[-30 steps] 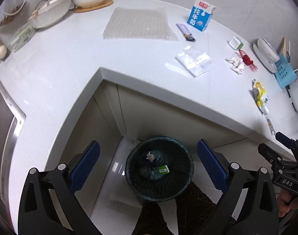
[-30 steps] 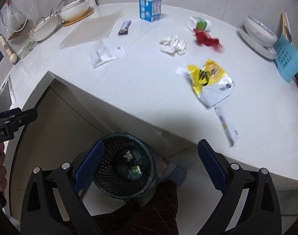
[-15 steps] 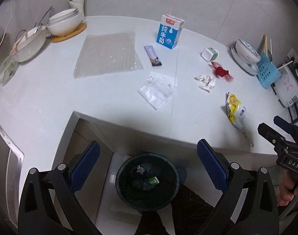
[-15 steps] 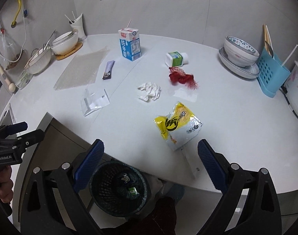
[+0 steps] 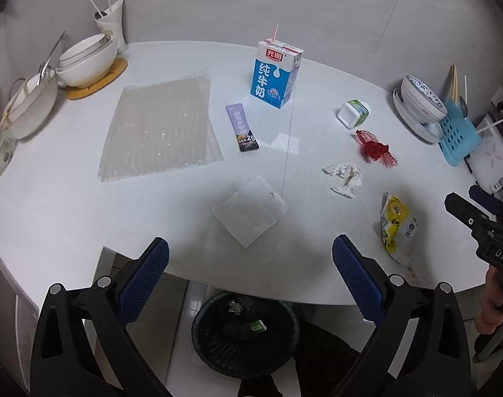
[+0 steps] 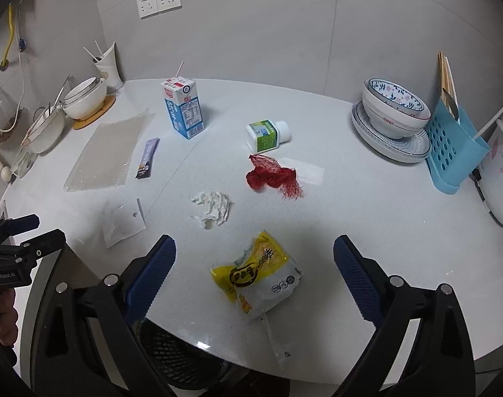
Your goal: Collect trash
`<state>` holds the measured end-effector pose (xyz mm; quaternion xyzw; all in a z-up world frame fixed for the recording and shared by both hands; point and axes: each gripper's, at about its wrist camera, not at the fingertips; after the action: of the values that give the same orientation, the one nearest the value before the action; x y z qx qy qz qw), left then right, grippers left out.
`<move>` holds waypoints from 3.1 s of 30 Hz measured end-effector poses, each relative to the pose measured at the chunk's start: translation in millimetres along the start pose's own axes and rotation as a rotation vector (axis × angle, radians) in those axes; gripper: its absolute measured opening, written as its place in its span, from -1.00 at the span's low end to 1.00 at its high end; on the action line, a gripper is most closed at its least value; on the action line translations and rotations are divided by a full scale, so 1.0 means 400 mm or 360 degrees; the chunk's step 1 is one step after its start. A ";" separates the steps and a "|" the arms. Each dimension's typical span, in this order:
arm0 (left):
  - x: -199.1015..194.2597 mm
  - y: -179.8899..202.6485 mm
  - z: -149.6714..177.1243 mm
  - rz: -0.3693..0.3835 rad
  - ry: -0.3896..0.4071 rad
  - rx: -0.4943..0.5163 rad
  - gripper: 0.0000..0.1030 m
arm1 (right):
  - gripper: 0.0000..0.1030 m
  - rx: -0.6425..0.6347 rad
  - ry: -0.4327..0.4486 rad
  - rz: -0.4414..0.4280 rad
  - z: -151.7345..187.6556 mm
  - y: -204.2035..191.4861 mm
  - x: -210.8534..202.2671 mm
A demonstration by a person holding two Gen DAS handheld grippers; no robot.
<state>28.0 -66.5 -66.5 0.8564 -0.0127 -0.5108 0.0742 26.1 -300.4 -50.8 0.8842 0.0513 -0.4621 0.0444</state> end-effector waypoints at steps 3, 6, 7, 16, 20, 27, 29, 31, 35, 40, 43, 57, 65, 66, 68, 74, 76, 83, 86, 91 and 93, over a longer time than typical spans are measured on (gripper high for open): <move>0.036 0.000 -0.020 -0.0019 -0.0032 -0.0029 0.88 | 0.79 0.0010 -0.0036 -0.0006 -0.020 0.031 0.043; 0.080 0.001 -0.033 -0.0033 -0.0067 -0.0045 0.88 | 0.79 0.0010 -0.0073 -0.0006 -0.038 0.054 0.087; 0.095 0.000 -0.035 -0.0023 -0.0079 -0.0051 0.88 | 0.79 0.0007 -0.0084 -0.0010 -0.043 0.060 0.101; 0.238 -0.010 -0.050 -0.0112 -0.0191 -0.0104 0.88 | 0.71 -0.0029 -0.0195 -0.0036 -0.098 0.102 0.249; 0.285 -0.014 -0.047 -0.0132 -0.0260 -0.0108 0.88 | 0.67 -0.0047 -0.0217 -0.0058 -0.127 0.107 0.307; 0.321 -0.010 -0.046 -0.0181 -0.0295 -0.0089 0.86 | 0.58 -0.0104 -0.0284 -0.0089 -0.167 0.094 0.390; 0.327 -0.005 -0.052 -0.0198 -0.0298 -0.0082 0.81 | 0.54 -0.0113 -0.0299 -0.0094 -0.175 0.091 0.406; 0.329 0.003 -0.052 -0.0228 -0.0306 -0.0058 0.73 | 0.47 -0.0121 -0.0316 -0.0103 -0.184 0.088 0.423; 0.325 0.029 -0.060 -0.0234 -0.0334 -0.0018 0.43 | 0.35 -0.0143 -0.0377 -0.0125 -0.186 0.085 0.449; 0.317 0.057 -0.060 -0.0219 -0.0372 0.0027 0.17 | 0.28 -0.0126 -0.0418 -0.0135 -0.171 0.093 0.460; 0.313 0.067 -0.062 -0.0211 -0.0383 0.0032 -0.14 | 0.19 -0.0115 -0.0433 -0.0141 -0.156 0.104 0.462; 0.284 0.047 -0.051 -0.0140 -0.0344 -0.0063 -0.89 | -0.68 -0.0085 -0.0349 -0.0181 -0.148 0.120 0.416; 0.250 0.030 -0.055 -0.0118 -0.0263 -0.0120 -0.89 | -0.70 -0.0056 -0.0312 -0.0160 -0.138 0.123 0.373; 0.246 0.027 -0.059 -0.0110 -0.0255 -0.0129 -0.89 | -0.70 -0.0050 -0.0306 -0.0157 -0.137 0.125 0.363; 0.237 0.022 -0.066 -0.0087 -0.0260 -0.0137 -0.90 | -0.70 -0.0035 -0.0294 -0.0151 -0.141 0.131 0.350; 0.209 0.046 -0.068 -0.0072 -0.0227 -0.0084 -0.90 | -0.70 -0.0034 -0.0257 -0.0142 -0.142 0.118 0.302; 0.196 0.051 -0.066 -0.0063 -0.0213 -0.0066 -0.90 | -0.70 -0.0043 -0.0246 -0.0139 -0.147 0.102 0.289; 0.154 0.053 -0.075 -0.0048 -0.0163 -0.0040 -0.90 | -0.70 -0.0059 -0.0205 -0.0126 -0.142 0.075 0.233; 0.136 0.049 -0.074 -0.0034 -0.0136 -0.0036 -0.90 | -0.70 -0.0065 -0.0193 -0.0126 -0.130 0.062 0.205; 0.107 0.041 -0.060 -0.0019 -0.0111 -0.0042 -0.90 | -0.70 -0.0067 -0.0174 -0.0129 -0.107 0.045 0.156; 0.094 0.040 -0.052 -0.0017 -0.0102 -0.0038 -0.90 | -0.70 -0.0065 -0.0169 -0.0132 -0.096 0.037 0.137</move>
<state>65.1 -83.5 -87.6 0.8386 -0.0044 -0.5386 0.0814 90.1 -307.4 -73.5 0.8546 0.0949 -0.5085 0.0460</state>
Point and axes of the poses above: each gripper's, at about its wrist camera, not at the fingertips, and x roughly the way its jaws point, y to its right, z to its underside, and after that the axes turned 6 degrees about -x, right-handed
